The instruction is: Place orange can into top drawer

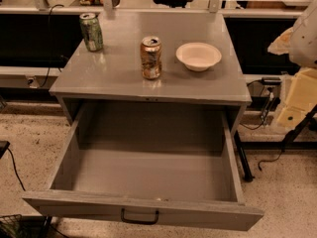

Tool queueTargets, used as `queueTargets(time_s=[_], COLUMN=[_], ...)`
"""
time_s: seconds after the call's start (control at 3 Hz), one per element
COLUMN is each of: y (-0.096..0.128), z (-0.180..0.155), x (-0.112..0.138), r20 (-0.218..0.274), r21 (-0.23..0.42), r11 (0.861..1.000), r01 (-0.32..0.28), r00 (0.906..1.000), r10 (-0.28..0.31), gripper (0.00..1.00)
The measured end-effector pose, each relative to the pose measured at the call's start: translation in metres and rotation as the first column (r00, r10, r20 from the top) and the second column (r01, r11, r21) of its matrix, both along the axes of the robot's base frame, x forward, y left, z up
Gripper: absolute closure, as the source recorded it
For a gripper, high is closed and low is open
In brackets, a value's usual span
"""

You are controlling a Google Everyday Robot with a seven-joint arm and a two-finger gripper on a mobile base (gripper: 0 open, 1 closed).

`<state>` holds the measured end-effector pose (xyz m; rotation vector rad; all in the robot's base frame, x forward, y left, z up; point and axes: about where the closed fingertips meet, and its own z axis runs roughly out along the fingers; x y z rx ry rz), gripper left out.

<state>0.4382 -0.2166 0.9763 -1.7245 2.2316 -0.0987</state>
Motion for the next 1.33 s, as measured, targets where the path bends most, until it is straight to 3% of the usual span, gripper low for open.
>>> queueTargets(time_s=[0.67,1.0,1.33], y=[0.002,0.006,0.019], z=[-0.014,-0.019,-0.012], x=[0.024,0.086,0.160], r20=[-0.007,0.078,0.221], r21=[-0.010,0.009,0.082], r11=[1.000,0.999,0.996], r01=[0.020,0.043,0.031], r00=[0.9998,0.9960,0.9741], r10=[-0.020,-0.044,-0.049], gripper=[0.00,0.00,0.00])
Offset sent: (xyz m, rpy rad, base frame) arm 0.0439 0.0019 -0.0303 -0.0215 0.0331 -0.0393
